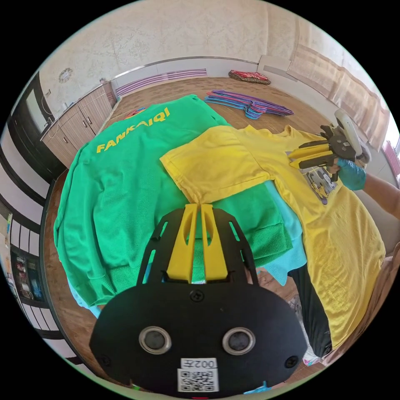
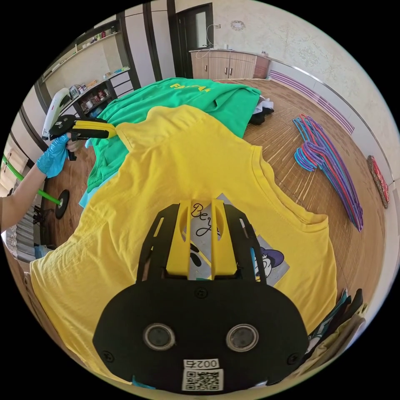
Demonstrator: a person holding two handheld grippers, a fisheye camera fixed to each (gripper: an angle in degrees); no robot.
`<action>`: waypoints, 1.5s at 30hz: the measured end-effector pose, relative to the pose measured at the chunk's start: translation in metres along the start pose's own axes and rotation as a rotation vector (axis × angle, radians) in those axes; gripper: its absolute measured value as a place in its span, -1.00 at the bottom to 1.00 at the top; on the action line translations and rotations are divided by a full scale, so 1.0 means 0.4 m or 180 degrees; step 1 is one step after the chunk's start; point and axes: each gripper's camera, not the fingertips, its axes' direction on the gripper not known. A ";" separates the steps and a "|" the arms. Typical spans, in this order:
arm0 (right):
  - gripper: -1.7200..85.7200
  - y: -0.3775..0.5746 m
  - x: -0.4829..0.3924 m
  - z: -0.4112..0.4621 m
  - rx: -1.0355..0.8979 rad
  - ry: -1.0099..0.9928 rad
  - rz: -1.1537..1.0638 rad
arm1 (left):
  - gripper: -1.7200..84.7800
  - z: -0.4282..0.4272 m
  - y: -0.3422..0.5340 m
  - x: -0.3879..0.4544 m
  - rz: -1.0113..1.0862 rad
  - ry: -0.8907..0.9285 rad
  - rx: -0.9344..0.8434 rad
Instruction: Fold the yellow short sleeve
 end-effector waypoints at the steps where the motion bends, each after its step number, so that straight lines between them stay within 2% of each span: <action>1: -0.78 -0.006 -0.008 0.002 -0.0012 0.0007 -0.0018 | -0.98 -0.001 0.012 -0.003 -0.0026 -0.0021 -0.0023; 9: -0.77 -0.078 -0.059 -0.001 -0.0198 0.0058 -0.0042 | -0.99 0.008 0.077 0.008 -0.0185 0.0128 -0.0024; 21: -0.76 -0.396 -0.281 -0.018 0.0528 -0.0300 -0.0581 | -0.94 -0.007 0.112 0.035 -0.0287 0.0219 0.0179; 26: -0.73 -0.548 -0.391 0.087 0.0232 -0.0212 -0.0801 | -0.98 -0.011 0.123 0.061 -0.0309 0.0178 0.0176; 34: -0.71 -0.667 -0.473 0.196 -0.0073 -0.0164 -0.0810 | -0.98 -0.013 0.130 0.096 -0.0388 0.0128 0.0080; 39: -0.78 -0.703 -0.492 0.228 -0.0164 -0.0123 -0.0776 | -0.98 -0.022 0.130 0.118 -0.0372 0.0083 0.0015; 41: -0.89 -0.711 -0.499 0.234 -0.0221 -0.0020 -0.0805 | -0.98 -0.033 0.130 0.129 -0.0377 0.0060 0.0023; 45: -0.96 -0.716 -0.504 0.212 -0.0075 -0.0075 -0.0832 | -0.98 -0.050 0.125 0.146 -0.0395 0.0042 0.0046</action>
